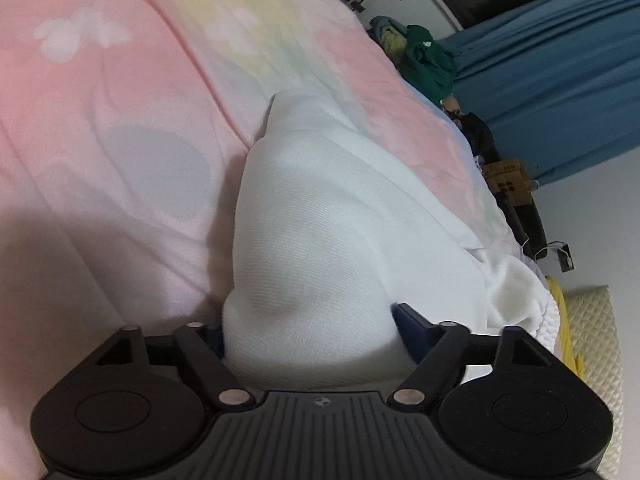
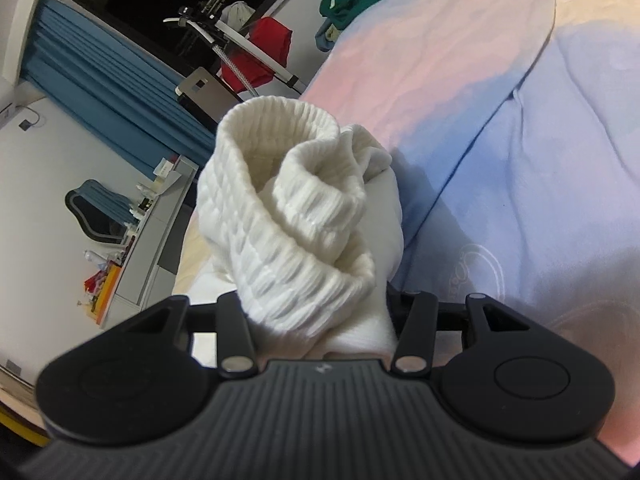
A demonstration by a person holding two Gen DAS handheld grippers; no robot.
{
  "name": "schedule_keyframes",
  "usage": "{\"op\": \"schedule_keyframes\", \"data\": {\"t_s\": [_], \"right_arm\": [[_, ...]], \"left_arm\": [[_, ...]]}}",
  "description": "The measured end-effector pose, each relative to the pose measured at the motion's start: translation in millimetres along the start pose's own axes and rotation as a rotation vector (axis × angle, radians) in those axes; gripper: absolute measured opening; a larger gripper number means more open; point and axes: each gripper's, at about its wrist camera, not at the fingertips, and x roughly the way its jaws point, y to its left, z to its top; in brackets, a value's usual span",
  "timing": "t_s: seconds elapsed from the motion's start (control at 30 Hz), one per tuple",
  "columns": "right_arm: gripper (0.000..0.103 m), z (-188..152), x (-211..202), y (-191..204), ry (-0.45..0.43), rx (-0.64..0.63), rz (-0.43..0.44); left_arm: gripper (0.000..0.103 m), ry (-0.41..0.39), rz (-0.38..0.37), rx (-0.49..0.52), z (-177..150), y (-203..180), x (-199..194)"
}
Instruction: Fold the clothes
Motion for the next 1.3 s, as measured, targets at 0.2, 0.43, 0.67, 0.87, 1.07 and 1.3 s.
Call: {"op": "schedule_keyframes", "data": {"t_s": [0.2,0.43,0.67,0.87,1.07,1.3], "right_arm": [[0.047,2,-12,22,-0.033,-0.055,0.000],[0.046,35,-50,48,-0.139,-0.089,0.038],[0.046,102,-97,31,-0.330,-0.076,0.038],[0.046,156,-117,-33,-0.526,-0.014,-0.011],[0.046,170,-109,-119,-0.691,0.060,-0.044],[0.046,153,-86,-195,-0.619,0.207,-0.124]], "left_arm": [[0.065,-0.036,-0.063,0.006,1,1,-10],[0.063,-0.033,-0.218,-0.004,7,-37,-18],[0.063,-0.033,-0.306,0.073,35,-143,31],[0.063,0.009,-0.361,0.219,56,-248,129],[0.063,0.056,-0.367,0.328,50,-309,239],[0.063,0.158,-0.284,0.462,25,-305,316]]}}
